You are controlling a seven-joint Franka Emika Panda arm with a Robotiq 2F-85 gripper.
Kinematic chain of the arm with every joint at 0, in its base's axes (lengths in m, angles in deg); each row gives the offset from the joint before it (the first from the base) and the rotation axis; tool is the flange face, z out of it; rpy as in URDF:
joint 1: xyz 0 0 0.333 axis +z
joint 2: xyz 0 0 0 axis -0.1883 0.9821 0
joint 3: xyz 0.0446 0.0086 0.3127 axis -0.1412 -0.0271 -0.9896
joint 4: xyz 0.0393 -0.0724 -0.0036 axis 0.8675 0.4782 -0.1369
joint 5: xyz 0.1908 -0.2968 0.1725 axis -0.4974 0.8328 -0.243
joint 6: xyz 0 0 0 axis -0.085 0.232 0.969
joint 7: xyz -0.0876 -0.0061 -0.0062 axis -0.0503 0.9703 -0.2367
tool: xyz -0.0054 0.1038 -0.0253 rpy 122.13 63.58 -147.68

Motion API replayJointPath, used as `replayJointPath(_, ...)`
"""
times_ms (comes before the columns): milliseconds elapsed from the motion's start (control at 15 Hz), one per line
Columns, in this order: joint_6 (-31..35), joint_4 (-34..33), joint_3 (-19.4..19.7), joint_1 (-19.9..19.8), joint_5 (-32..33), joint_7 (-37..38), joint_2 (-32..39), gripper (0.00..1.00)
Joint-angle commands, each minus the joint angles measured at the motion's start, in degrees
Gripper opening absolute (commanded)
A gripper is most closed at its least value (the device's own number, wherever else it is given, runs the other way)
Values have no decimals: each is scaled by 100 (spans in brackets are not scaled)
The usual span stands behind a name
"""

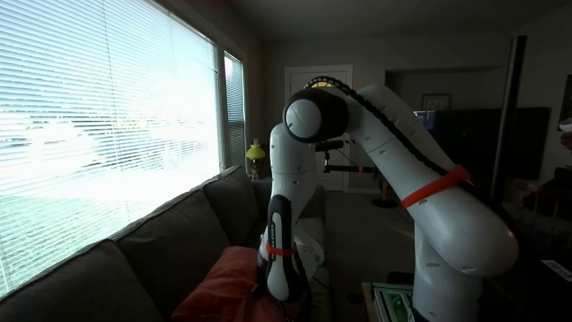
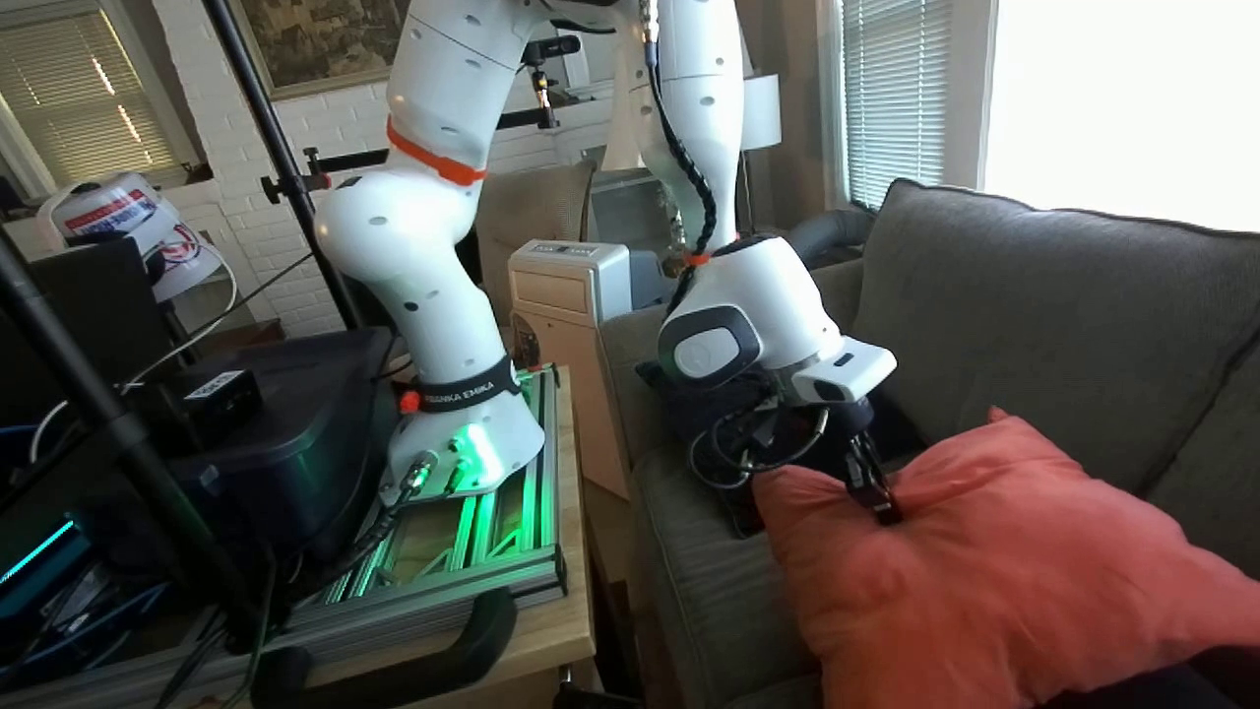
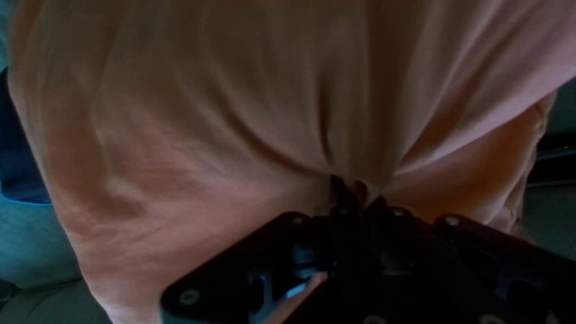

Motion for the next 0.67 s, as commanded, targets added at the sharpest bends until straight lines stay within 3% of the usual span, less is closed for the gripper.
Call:
replayJointPath(0, -1031, -14, -515, -344, 85, 341, -642, 2)
replayJointPath(333, -1967, -135, -1472, -1029, 102, 532, -1210, 1)
replayJointPath(600, -2395, -192, -3095, -2284, -53, 265, -1333, 1)
